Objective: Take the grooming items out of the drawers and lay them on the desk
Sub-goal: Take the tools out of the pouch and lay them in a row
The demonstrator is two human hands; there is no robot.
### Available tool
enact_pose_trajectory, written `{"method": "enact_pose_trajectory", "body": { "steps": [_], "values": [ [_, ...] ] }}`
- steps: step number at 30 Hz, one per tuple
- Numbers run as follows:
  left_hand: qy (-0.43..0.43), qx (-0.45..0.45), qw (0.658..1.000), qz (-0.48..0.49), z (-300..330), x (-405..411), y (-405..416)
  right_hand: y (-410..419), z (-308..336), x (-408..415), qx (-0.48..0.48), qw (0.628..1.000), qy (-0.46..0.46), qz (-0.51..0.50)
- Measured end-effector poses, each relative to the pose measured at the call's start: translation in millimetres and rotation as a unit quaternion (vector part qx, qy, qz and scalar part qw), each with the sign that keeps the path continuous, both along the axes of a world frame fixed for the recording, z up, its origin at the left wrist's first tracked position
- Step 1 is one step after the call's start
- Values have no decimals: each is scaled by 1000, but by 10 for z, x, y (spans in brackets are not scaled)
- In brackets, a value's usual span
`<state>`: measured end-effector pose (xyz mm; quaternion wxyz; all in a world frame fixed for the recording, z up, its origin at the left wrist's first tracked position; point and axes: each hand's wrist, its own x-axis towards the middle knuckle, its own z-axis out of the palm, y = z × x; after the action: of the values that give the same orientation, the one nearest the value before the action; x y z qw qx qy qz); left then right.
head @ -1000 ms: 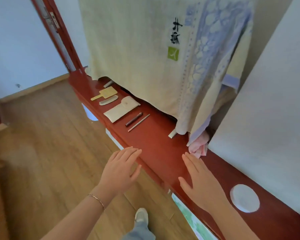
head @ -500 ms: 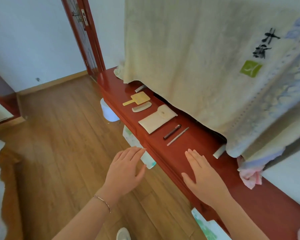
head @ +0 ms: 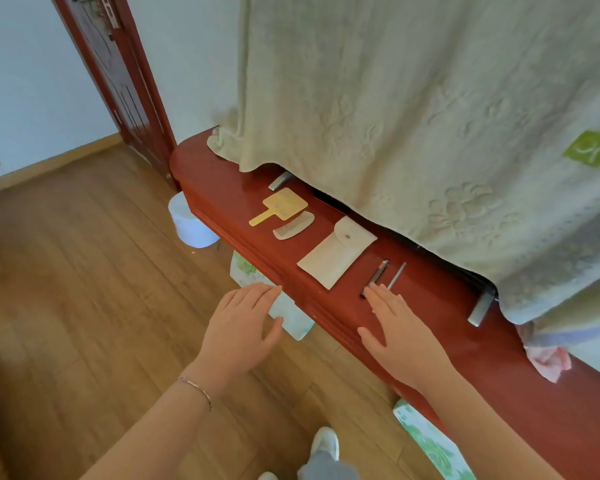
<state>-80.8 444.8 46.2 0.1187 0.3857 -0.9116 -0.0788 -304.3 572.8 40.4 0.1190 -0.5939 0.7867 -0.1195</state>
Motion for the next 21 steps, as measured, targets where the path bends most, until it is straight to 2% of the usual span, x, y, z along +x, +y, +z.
{"method": "enact_pose_trajectory", "body": {
  "steps": [16, 21],
  "values": [
    [-38, 66, 996, -52, -284, -992, -1012, -997, -232, -610, 36, 997, -51, -49],
    [-42, 119, 990, -67, -416, -1307, -1212, -1189, -254, -713, 41, 996, -48, -67]
  ]
}}
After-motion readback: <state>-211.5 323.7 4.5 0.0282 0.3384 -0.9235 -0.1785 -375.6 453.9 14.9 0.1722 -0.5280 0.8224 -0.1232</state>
